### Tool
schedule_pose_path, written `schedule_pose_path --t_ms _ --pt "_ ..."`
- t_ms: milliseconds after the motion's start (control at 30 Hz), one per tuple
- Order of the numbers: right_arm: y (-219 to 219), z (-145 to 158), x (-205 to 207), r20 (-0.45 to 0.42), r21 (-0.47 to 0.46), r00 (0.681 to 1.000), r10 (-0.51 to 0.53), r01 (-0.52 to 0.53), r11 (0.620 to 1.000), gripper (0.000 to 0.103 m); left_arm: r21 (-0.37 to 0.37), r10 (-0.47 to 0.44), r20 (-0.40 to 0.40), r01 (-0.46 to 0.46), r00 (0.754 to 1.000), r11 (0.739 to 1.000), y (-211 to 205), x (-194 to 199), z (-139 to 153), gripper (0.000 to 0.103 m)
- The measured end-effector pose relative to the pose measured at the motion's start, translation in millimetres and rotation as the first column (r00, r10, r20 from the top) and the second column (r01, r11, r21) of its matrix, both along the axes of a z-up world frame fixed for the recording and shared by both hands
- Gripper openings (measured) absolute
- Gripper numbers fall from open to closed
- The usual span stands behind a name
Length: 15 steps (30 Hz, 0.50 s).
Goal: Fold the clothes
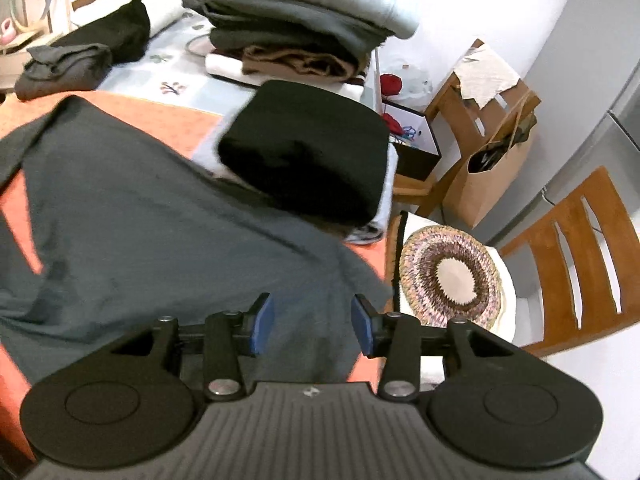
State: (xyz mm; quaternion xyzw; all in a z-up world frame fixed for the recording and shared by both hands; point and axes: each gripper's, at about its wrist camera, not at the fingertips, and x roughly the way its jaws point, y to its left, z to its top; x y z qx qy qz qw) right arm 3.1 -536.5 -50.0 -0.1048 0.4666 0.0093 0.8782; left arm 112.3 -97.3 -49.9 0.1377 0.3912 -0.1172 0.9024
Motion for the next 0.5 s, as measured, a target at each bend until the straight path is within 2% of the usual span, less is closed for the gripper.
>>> schedule_pose_path --t_ms 133,233,333,500 --pt "32.4 8.8 -23.2 0.011 0.024 0.999 -0.046 0.046 0.999 0.048 -0.004 -0.097 0.003 0.097 0.995 0.995 11.0 -44.7 0.8 0.084" --pt "60.0 11.2 -41.1 0.019 0.038 0.996 -0.087 0.087 0.996 0.050 0.011 -0.194 0.009 0.194 0.981 0.981 18.7 -78.0 -4.4 0.084" --pt "87.7 8.1 -56.1 0.016 0.034 0.995 -0.103 0.102 0.994 0.051 0.042 -0.314 0.017 0.314 0.949 0.949 25.9 -109.0 -14.3 0.084" --pt "134.1 3.2 -84.0 0.018 0.032 0.992 -0.123 0.122 0.992 0.051 0.041 -0.468 -0.015 0.468 0.884 0.883 43.3 -137.6 -32.2 0.084"
